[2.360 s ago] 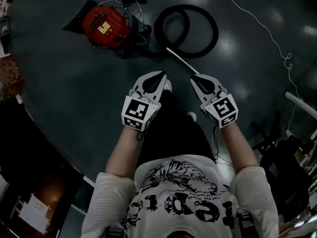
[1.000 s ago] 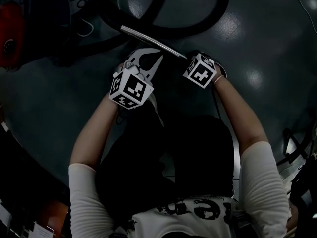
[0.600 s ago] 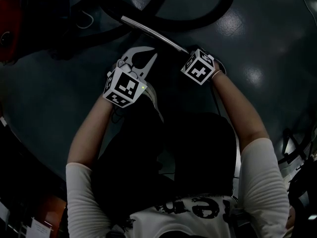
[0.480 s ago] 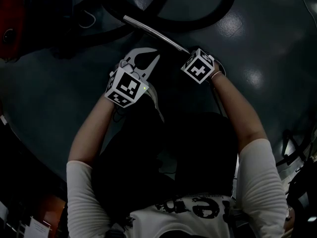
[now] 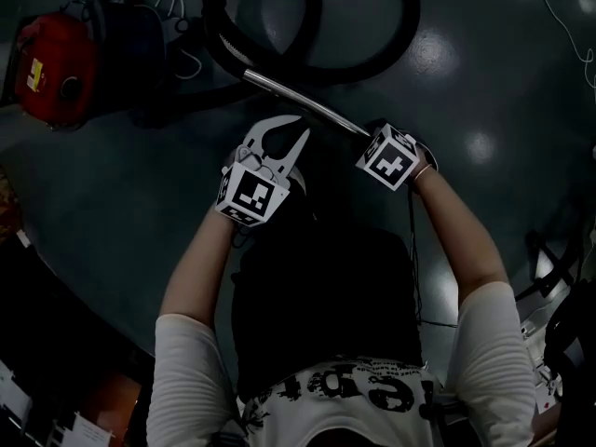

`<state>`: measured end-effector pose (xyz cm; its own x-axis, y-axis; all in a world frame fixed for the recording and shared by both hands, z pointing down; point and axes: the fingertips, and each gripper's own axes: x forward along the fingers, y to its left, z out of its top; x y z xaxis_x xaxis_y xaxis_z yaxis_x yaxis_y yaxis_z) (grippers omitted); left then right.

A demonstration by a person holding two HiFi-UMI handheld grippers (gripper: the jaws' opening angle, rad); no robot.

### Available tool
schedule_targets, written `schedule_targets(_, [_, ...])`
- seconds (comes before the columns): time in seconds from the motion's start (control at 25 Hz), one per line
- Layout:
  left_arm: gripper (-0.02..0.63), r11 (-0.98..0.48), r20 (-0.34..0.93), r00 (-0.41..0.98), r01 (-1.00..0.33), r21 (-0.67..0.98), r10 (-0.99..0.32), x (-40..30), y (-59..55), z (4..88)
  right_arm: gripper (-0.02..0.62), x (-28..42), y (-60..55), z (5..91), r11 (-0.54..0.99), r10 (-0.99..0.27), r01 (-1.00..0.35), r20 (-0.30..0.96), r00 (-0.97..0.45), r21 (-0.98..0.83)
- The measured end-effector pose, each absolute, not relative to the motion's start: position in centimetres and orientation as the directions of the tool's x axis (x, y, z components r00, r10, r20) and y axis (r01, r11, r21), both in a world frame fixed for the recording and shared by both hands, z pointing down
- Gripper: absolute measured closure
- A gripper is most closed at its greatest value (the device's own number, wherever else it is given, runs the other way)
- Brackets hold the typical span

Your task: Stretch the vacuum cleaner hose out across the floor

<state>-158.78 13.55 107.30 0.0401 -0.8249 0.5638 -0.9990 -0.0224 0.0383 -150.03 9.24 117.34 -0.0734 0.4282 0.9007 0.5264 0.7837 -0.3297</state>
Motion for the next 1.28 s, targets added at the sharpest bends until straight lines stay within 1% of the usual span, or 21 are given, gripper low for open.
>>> schedule_targets(0.12, [0.578,-0.075,0.602,0.053,-0.997,-0.011,-0.797,-158.5,13.7,101.2,0.495,-149.8,9.9,110.7,0.773,0.434,0.542,0.898,-0.07,-0.331])
schedule_targets(0.24, [0.578,-0.097,0.605,0.071,-0.995,-0.01,-0.793,-157.6,13.8,93.9,0.495,-148.5,11.0,103.6,0.75,0.484,0.54,0.873,-0.056,-0.381])
schedule_targets(0.32, [0.58,-0.091,0.6,0.069,-0.996,-0.007,-0.797,-156.8,14.2,88.8,0.495,-148.2,11.7,98.2,0.749,0.517,0.521,0.853,-0.074,-0.409])
schedule_targets(0.44, [0.578,-0.064,0.579,0.052,-0.998,0.0,-0.813,-156.2,14.3,81.0,0.495,-148.3,11.8,89.8,0.776,0.547,0.443,0.829,-0.12,-0.448])
schedule_targets(0.56, [0.578,-0.037,0.558,0.035,-0.999,0.009,-0.829,-155.3,14.5,73.2,0.495,-146.8,11.1,82.1,0.798,0.557,0.361,0.82,-0.134,-0.483])
schedule_targets(0.76, [0.565,-0.009,0.531,-0.074,-0.988,-0.153,-0.844,-154.3,13.2,60.7,0.495,-142.5,8.3,68.8,0.809,0.572,0.27,0.806,-0.153,-0.523])
schedule_targets(0.88, [0.558,0.004,0.482,-0.093,-0.983,-0.182,-0.871,-151.6,12.0,53.4,0.495,-138.7,7.0,61.4,0.83,0.544,0.247,0.824,-0.157,-0.501])
schedule_targets(0.96, [0.514,0.0,0.447,-0.092,-0.98,-0.201,-0.89,-149.4,10.6,49.5,0.495,-135.7,6.1,57.0,0.832,0.547,0.217,0.819,-0.173,-0.51])
schedule_targets(1.04, [0.487,-0.007,0.428,-0.08,-0.98,-0.197,-0.9,-147.5,8.9,46.6,0.495,-132.5,5.0,52.8,0.813,0.582,0.167,0.791,-0.188,-0.558])
schedule_targets(1.12, [0.417,-0.027,0.421,-0.066,-0.977,-0.212,-0.905,-145.4,7.6,44.0,0.495,-129.5,4.1,48.7,0.787,0.617,0.128,0.762,-0.196,-0.603])
schedule_targets(1.28, [0.328,-0.12,0.375,-0.026,-0.925,-0.361,-0.927,-140.3,4.6,39.4,0.495,-124.5,1.9,43.1,0.784,0.618,0.084,0.76,-0.199,-0.615])
